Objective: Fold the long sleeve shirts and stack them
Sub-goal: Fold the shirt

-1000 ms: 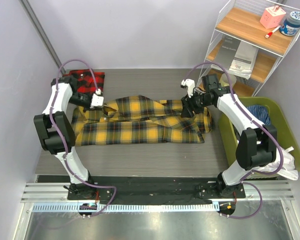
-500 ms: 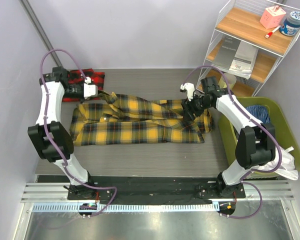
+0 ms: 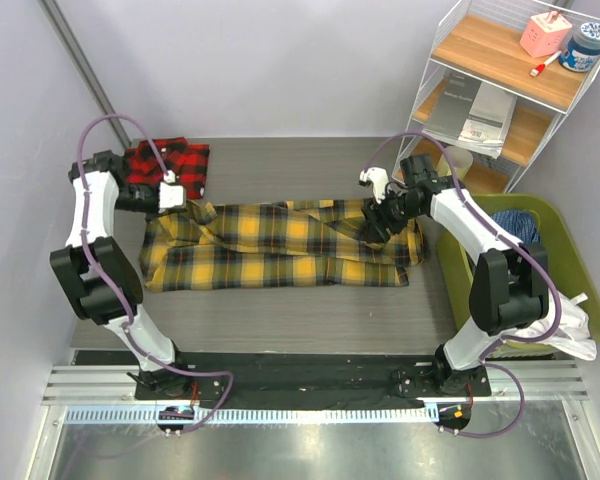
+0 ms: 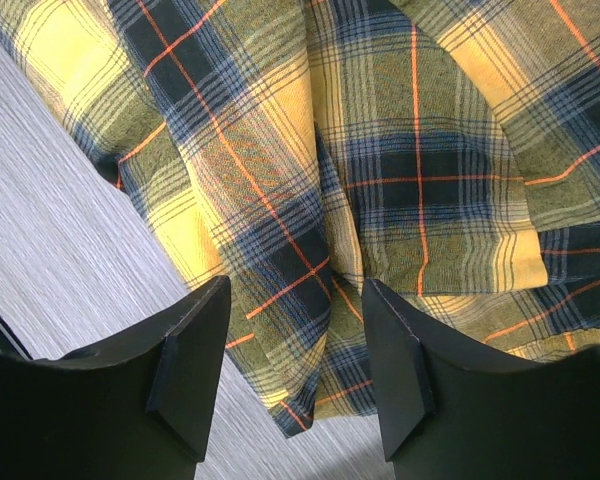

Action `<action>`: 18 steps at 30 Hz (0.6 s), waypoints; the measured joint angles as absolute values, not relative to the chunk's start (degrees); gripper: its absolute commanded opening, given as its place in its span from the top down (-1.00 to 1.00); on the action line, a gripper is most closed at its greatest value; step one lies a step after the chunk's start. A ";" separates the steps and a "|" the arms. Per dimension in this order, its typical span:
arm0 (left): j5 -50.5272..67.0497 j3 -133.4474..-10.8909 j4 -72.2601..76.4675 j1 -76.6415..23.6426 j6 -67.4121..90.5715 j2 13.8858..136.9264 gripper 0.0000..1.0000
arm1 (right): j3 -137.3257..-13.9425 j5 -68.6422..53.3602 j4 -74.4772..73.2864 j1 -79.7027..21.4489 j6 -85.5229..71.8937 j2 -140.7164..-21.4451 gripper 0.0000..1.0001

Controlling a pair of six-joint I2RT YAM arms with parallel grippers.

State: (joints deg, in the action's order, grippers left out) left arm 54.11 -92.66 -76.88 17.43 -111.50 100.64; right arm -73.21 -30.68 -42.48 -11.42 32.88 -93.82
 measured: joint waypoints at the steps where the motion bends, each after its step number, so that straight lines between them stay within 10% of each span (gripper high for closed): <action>1: 52.97 -92.40 -77.01 17.37 -111.79 101.58 0.92 | -73.21 -30.70 -42.50 -11.42 32.88 -94.00 -0.22; 18: 41.47 -93.43 -76.60 24.40 -113.30 109.47 -0.20 | -74.22 -29.56 -44.34 -14.04 32.86 -94.80 -0.15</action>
State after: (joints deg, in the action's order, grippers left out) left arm 41.47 -93.43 -76.60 24.40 -113.30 109.47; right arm -74.22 -29.56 -44.34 -14.04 32.86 -94.80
